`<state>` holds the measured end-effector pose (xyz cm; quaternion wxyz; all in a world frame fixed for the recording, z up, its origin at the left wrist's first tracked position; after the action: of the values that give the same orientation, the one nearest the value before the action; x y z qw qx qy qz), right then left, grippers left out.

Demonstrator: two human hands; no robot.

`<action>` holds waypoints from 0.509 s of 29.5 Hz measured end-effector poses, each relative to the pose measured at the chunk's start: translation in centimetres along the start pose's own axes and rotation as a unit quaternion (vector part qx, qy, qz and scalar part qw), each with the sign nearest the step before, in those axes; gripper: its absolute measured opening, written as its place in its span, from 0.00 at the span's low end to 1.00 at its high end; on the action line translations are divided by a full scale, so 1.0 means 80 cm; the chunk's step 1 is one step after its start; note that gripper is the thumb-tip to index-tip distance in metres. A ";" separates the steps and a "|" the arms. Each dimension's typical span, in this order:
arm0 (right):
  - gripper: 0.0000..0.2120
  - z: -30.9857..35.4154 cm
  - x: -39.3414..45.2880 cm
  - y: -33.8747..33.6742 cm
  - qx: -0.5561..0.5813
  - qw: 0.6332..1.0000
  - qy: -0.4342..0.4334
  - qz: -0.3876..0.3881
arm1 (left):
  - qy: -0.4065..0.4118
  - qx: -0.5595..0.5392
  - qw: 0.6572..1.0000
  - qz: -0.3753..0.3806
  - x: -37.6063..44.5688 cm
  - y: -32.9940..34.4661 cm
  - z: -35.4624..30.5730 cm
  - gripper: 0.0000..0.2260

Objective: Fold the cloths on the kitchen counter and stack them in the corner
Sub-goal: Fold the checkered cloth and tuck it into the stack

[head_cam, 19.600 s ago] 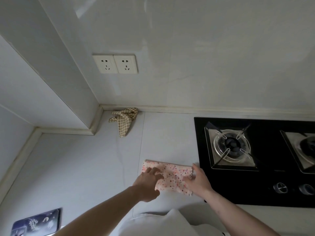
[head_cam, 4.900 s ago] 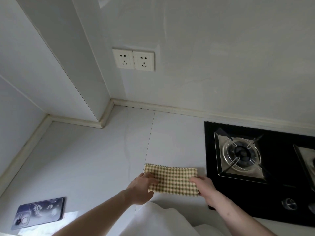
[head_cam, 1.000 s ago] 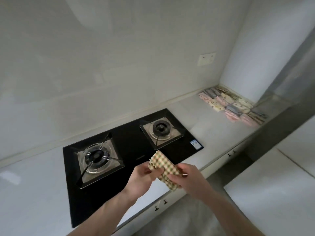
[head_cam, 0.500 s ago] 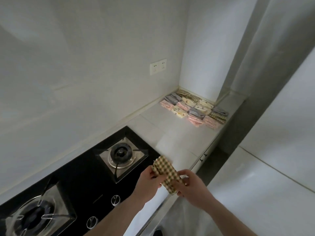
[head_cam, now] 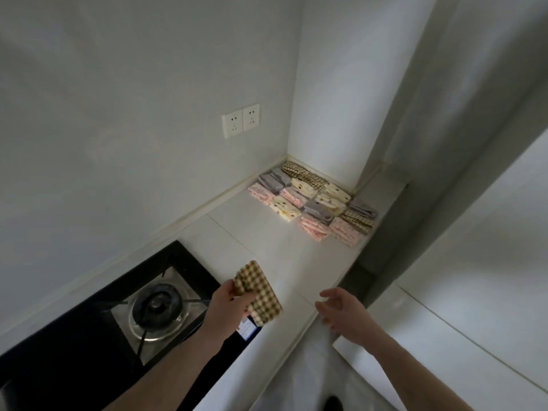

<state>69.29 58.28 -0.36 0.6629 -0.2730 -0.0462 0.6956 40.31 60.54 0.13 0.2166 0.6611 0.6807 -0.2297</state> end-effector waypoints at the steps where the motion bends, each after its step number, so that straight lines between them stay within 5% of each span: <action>1: 0.15 -0.003 0.019 -0.011 -0.006 1.000 -0.002 0.006 | -0.006 -0.005 1.000 -0.004 0.011 0.003 -0.002 0.09; 9: 0.14 -0.003 0.192 -0.103 -0.077 0.995 -0.045 0.046 | -0.013 -0.092 0.993 -0.077 0.077 0.049 -0.043 0.10; 15: 0.18 -0.015 0.328 -0.138 -0.230 0.967 -0.069 0.084 | -0.017 -0.142 0.979 -0.144 0.109 0.086 -0.074 0.10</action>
<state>80.45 84.08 -5.03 0.5166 -0.3723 -0.2281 0.7365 46.95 71.22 -0.54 0.2845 0.5149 0.7904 -0.1706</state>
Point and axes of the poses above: each hand's wrist, its own x-axis towards the middle knuckle, its own y-axis out of the palm, z = x × y, the point moved 10 cm from there along x, towards the middle knuckle, and after that the axes turned 10 degrees about -y, right-handed, at the moved point
